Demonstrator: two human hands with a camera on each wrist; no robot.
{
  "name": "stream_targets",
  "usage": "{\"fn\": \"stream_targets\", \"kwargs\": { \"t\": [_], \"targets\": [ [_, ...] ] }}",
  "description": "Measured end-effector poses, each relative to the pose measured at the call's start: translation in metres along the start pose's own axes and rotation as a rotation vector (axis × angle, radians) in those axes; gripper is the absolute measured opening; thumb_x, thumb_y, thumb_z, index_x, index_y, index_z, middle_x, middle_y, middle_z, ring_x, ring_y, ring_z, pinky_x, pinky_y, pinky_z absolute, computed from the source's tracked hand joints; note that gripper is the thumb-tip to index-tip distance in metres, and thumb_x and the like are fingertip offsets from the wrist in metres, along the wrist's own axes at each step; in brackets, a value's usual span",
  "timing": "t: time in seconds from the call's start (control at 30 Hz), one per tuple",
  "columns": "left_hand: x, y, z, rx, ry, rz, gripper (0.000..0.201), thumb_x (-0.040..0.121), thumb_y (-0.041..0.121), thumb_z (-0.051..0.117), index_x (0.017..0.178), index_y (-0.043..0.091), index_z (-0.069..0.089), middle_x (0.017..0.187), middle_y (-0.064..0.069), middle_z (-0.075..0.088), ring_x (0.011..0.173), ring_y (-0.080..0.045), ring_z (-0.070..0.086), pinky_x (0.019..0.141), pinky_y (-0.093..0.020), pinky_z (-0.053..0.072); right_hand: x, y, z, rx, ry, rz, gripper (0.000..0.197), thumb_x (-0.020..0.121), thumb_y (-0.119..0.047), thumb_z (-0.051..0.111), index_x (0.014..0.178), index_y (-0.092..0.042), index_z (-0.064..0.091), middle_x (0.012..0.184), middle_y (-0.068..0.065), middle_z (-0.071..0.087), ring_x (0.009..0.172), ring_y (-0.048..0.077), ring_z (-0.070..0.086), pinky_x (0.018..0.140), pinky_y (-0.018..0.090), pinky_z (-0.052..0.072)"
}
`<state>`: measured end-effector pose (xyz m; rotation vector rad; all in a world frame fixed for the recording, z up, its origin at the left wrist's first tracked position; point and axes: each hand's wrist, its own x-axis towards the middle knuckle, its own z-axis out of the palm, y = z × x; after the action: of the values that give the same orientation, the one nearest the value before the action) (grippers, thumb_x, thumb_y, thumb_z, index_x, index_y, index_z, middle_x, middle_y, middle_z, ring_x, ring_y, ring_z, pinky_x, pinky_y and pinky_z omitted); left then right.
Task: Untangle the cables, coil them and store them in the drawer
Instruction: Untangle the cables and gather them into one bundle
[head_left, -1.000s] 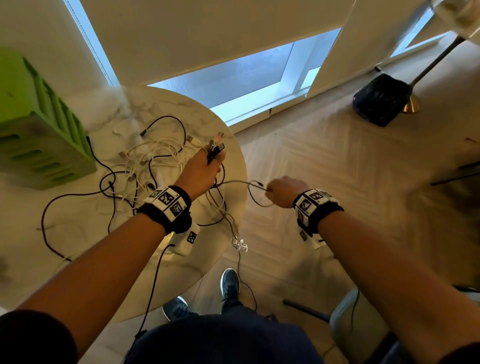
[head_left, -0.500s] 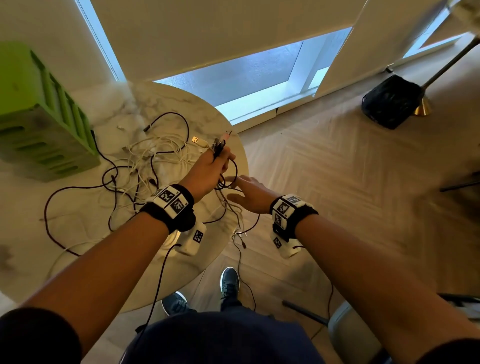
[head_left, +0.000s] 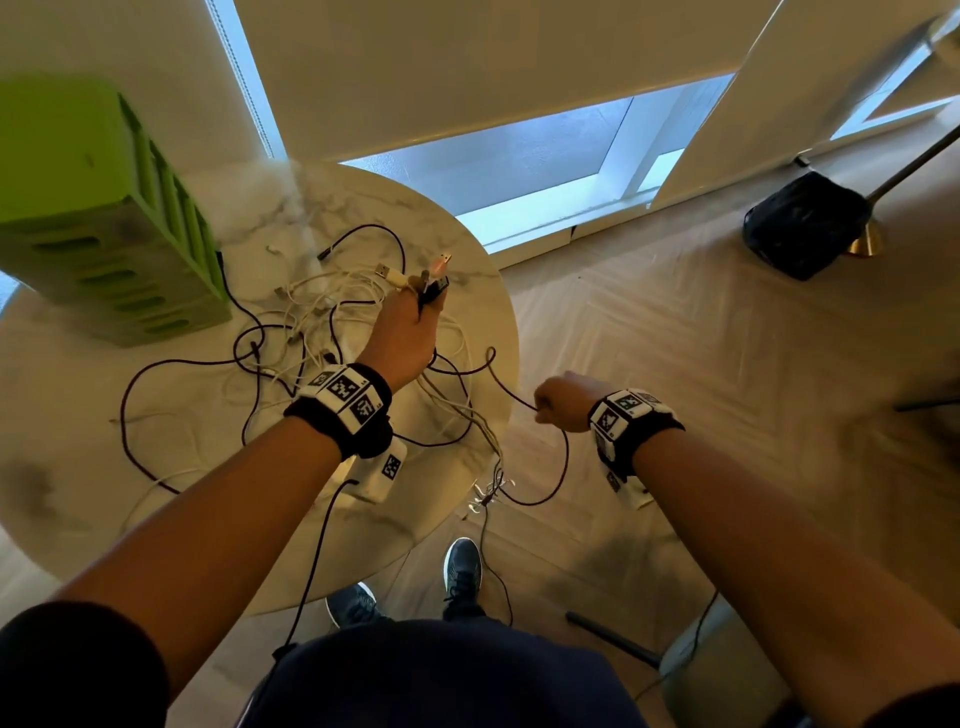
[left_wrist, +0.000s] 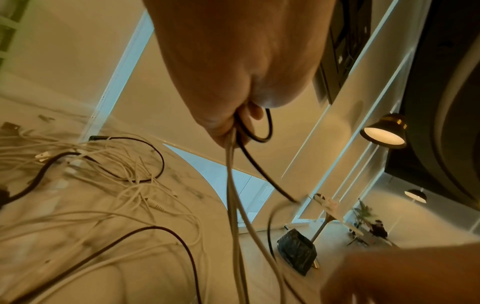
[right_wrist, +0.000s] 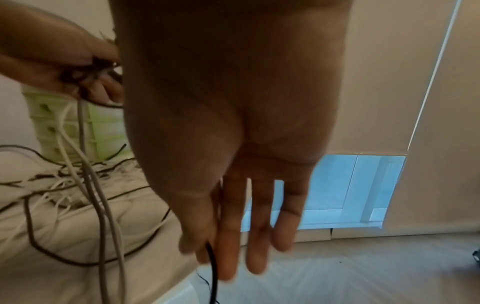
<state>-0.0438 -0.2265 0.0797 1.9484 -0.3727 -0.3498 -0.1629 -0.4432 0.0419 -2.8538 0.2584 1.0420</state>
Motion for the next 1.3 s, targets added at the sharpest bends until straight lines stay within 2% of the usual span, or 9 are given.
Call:
{"fn": "stream_targets", "kwargs": {
  "t": [0.1,0.23,0.47,0.67,0.83,1.0,1.07,1.17,1.3],
  "targets": [
    [-0.007,0.01,-0.004,-0.088,-0.059,-0.046,0.023,0.109,0.04,0.044,0.103,0.021,0.055,0.086,-0.016,0.057,0.074,-0.023,0.051,0.066,-0.042,0.044,0.001,0.002,0.012,0.017,-0.076,0.013,0.05,0.096,-0.04,0.064,0.14,-0.019,0.054,0.142,0.01,0.053,0.123,0.03,0.057,0.104,0.044,0.049],
    [-0.012,0.013,-0.001,-0.211,-0.128,-0.131,0.017,0.109,0.042,0.041,0.097,0.033,0.05,0.076,-0.006,0.04,0.058,-0.013,0.036,0.052,-0.028,0.032,0.002,-0.021,0.003,0.443,0.321,-0.341,0.105,0.084,-0.04,0.078,0.16,-0.027,0.007,0.164,0.009,0.02,0.148,0.029,0.026,0.119,0.047,0.029],
    [-0.011,0.011,-0.004,-0.363,-0.159,-0.166,0.02,0.109,0.042,0.043,0.1,0.025,0.048,0.071,0.001,0.033,0.058,-0.011,0.033,0.052,-0.031,0.027,0.008,-0.057,-0.018,0.076,0.4,-0.547,0.03,0.103,-0.045,0.048,0.122,-0.028,0.064,0.114,-0.007,0.069,0.111,0.018,0.058,0.104,0.044,0.036],
    [-0.006,0.004,-0.015,-0.333,0.017,-0.15,0.023,0.11,0.029,0.044,0.092,0.02,0.054,0.086,-0.002,0.052,0.073,-0.014,0.054,0.061,-0.024,0.054,0.008,-0.04,-0.019,0.209,0.556,-0.444,0.034,0.103,-0.043,0.044,0.106,-0.024,0.072,0.075,-0.007,0.072,0.075,0.016,0.068,0.092,0.039,0.048],
    [0.0,-0.006,-0.019,-0.242,0.103,-0.183,0.03,0.108,0.042,0.042,0.108,0.018,0.058,0.08,-0.014,0.057,0.062,-0.034,0.049,0.065,-0.047,0.044,-0.003,-0.024,-0.027,0.224,0.357,-0.251,0.03,0.103,-0.041,0.045,0.109,-0.023,0.069,0.081,-0.001,0.07,0.077,0.022,0.067,0.077,0.037,0.056],
    [0.002,0.0,-0.02,-0.376,0.065,-0.185,0.019,0.11,0.033,0.042,0.094,0.027,0.05,0.072,0.005,0.043,0.051,-0.007,0.038,0.051,-0.028,0.033,-0.004,-0.007,0.003,-0.048,-0.275,-0.071,0.037,0.1,-0.042,0.055,0.124,-0.019,0.069,0.125,0.002,0.07,0.116,0.02,0.062,0.111,0.04,0.042],
    [0.001,0.0,-0.018,-0.432,0.023,-0.179,0.023,0.111,0.032,0.041,0.092,0.021,0.047,0.072,0.005,0.04,0.051,-0.006,0.035,0.05,-0.025,0.029,-0.003,-0.011,0.004,0.044,-0.231,-0.11,0.075,0.093,-0.047,0.066,0.155,-0.015,0.036,0.157,0.007,0.042,0.143,0.025,0.04,0.121,0.041,0.029],
    [-0.006,0.005,-0.011,-0.456,-0.052,-0.165,0.025,0.111,0.03,0.04,0.09,0.019,0.045,0.07,0.005,0.037,0.053,-0.006,0.031,0.049,-0.022,0.027,-0.008,-0.035,-0.013,0.445,0.092,-0.302,0.124,0.077,-0.049,0.082,0.161,-0.017,-0.003,0.165,0.008,0.022,0.15,0.022,0.023,0.121,0.036,0.023],
    [-0.014,0.009,0.001,-0.406,-0.125,-0.125,0.022,0.111,0.027,0.039,0.096,0.017,0.049,0.071,0.006,0.039,0.054,-0.004,0.035,0.054,-0.022,0.032,-0.005,-0.091,-0.033,0.785,-0.035,-0.457,0.095,0.085,-0.045,0.075,0.157,-0.016,0.021,0.148,0.01,0.05,0.137,0.022,0.047,0.118,0.04,0.036]
  ]
}}
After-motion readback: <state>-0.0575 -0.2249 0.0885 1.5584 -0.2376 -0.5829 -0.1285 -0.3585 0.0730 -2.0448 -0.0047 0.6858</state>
